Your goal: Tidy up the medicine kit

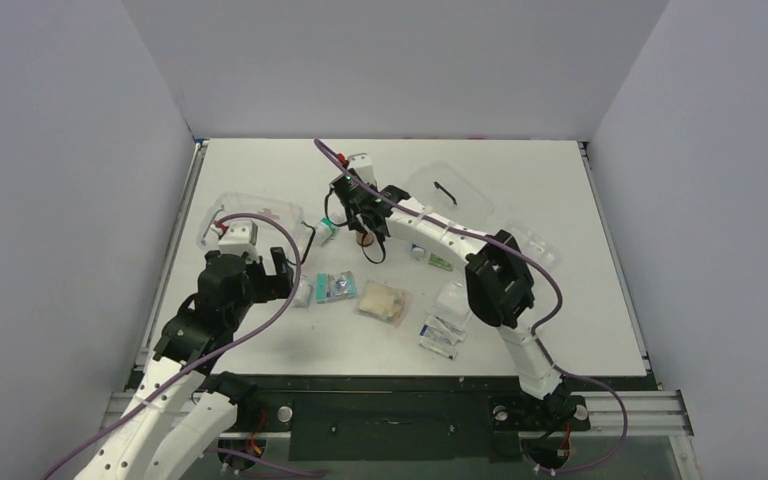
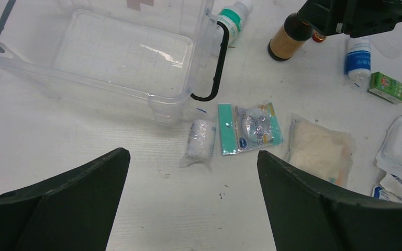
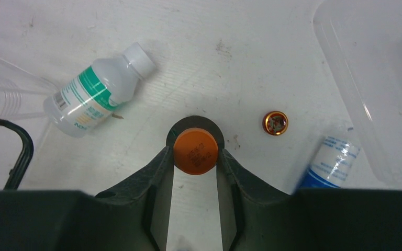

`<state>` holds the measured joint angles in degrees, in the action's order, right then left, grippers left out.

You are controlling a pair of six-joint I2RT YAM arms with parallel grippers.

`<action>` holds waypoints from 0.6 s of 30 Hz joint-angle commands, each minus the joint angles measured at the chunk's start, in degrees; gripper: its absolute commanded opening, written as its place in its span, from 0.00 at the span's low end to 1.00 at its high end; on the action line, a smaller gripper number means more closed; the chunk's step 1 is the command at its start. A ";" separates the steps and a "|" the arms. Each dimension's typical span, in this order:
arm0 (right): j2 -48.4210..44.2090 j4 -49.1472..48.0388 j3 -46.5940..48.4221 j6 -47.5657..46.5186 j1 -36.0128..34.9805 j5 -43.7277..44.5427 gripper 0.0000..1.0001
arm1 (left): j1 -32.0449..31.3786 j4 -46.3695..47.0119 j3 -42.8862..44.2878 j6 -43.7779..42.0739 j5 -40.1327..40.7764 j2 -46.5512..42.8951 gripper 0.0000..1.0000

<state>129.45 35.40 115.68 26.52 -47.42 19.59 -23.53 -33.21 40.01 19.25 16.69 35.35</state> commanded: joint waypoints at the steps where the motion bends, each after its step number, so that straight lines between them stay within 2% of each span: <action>1: -13.59 -4.27 -6.90 -1.46 -0.48 -1.59 0.00 | 0.17 3.14 2.42 -1.20 -7.84 -0.32 0.93; 8: -26.64 -4.34 -17.14 -3.06 0.03 -9.83 0.00 | 0.15 3.51 5.81 -4.60 -19.24 -0.09 0.97; 18: -44.04 0.40 -26.11 -4.36 -0.64 -34.93 0.00 | 0.15 4.79 11.86 -3.69 -34.09 0.38 0.97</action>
<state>92.03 35.22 92.40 23.29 -46.98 -2.85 -23.53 -32.29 48.16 16.03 -8.10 35.64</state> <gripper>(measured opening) 0.287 0.971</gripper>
